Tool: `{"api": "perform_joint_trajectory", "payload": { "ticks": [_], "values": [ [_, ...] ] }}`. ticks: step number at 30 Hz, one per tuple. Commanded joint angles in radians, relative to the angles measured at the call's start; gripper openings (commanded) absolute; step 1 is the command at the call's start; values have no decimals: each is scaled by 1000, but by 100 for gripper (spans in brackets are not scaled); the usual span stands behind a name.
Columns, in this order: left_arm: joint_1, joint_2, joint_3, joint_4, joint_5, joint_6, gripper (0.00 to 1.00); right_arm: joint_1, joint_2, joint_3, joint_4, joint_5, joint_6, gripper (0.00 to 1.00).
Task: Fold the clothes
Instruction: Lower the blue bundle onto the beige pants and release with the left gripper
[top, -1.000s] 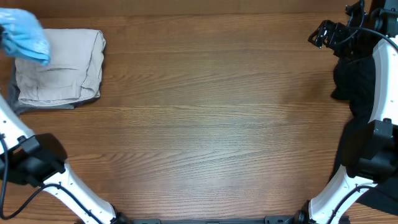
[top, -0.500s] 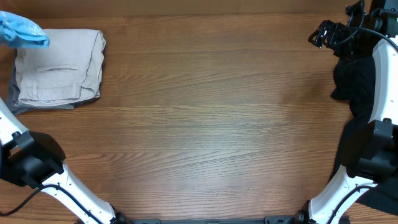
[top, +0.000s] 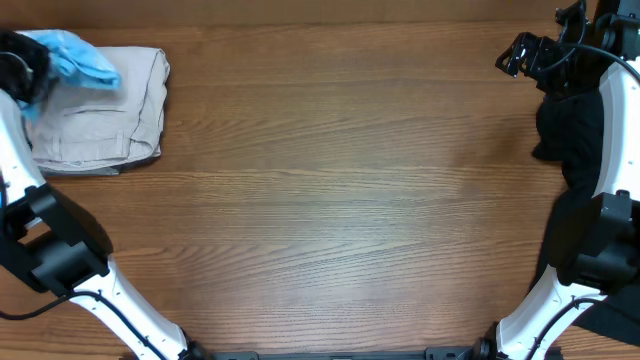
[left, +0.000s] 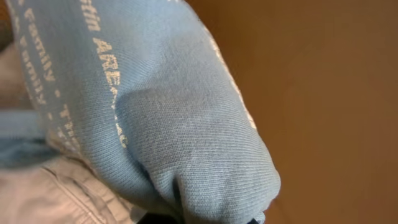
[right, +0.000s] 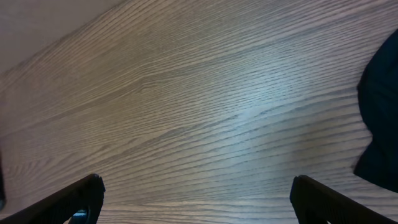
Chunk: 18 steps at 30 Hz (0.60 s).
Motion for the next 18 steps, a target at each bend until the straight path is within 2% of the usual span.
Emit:
{"api": "perform_joint_trajectory", "payload": {
  "ticks": [1, 7, 11, 18],
  "values": [
    [-19, -7, -60, 29, 11, 40, 4, -3, -6, 9, 2, 6, 4, 100],
    [-26, -7, -122, 33, 40, 41, 4, -3, -6, 9, 2, 6, 4, 100],
    [-24, -8, -124, -14, 93, 66, 4, -3, -6, 9, 2, 6, 4, 100],
    [0, -21, -124, -121, 65, 127, 4, -3, -6, 9, 2, 6, 4, 100]
  ]
}}
